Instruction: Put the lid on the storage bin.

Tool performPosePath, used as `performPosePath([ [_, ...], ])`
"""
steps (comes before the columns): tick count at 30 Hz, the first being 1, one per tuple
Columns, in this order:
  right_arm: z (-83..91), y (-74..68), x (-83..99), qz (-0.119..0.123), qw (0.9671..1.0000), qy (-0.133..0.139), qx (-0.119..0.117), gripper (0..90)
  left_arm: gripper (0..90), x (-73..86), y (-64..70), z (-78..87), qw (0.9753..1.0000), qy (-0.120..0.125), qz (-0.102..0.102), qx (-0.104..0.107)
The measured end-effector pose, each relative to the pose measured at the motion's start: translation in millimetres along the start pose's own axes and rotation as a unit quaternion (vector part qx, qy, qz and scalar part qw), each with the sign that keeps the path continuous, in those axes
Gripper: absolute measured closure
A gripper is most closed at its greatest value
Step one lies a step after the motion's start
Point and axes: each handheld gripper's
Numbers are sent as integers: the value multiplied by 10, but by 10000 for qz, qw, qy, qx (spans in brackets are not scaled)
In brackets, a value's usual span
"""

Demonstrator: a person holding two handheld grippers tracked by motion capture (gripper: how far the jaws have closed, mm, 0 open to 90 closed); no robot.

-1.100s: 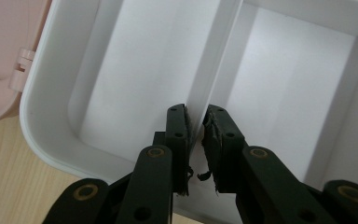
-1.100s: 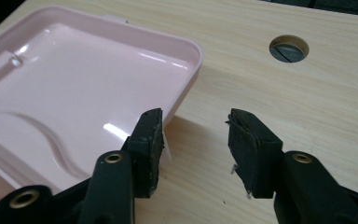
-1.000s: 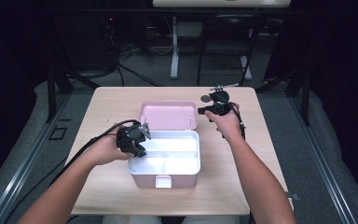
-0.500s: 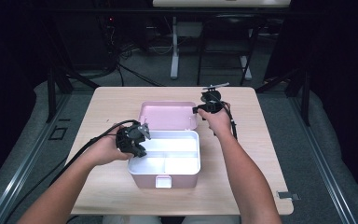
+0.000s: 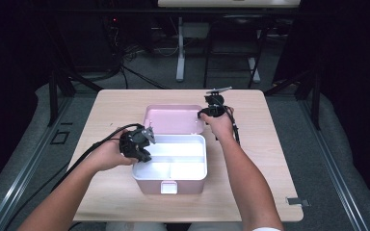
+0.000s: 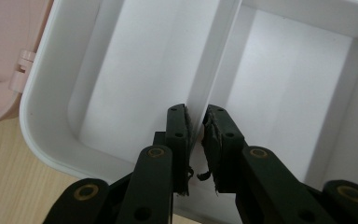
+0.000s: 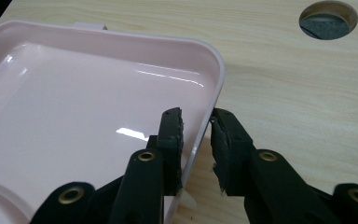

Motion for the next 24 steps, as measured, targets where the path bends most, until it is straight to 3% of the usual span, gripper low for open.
performPosePath([
  [13,8,-39,-17,-152,9997,-69,174,770,799,-1,-2,0,10000,-3,12,7],
  [24,45,-46,-34,-229,9996,-36,172,792,799,-1,-3,-1,10000,0,22,11],
])
Point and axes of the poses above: each handheld gripper's, and its own axes: z roughly backward along the jaws, x roughly out of its underside, y roughly to its right, and after that the axes turned 7 degrees about y, right-handed
